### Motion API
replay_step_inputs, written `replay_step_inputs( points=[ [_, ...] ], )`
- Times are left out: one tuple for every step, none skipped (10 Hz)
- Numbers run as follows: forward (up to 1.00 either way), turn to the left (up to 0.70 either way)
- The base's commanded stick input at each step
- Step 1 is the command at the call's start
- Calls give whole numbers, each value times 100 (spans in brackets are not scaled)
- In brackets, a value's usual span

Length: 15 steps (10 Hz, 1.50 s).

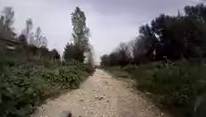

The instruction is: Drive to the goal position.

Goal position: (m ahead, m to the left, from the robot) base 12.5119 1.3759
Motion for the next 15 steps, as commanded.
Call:
replay_step_inputs(
  points=[
    [85,0],
    [85,0],
    [85,0],
    [85,0],
    [85,0],
    [85,0],
    [85,0],
    [85,0],
    [85,0],
    [85,0],
    [85,0],
    [85,0],
    [85,0],
    [85,0],
    [85,0]
  ],
)
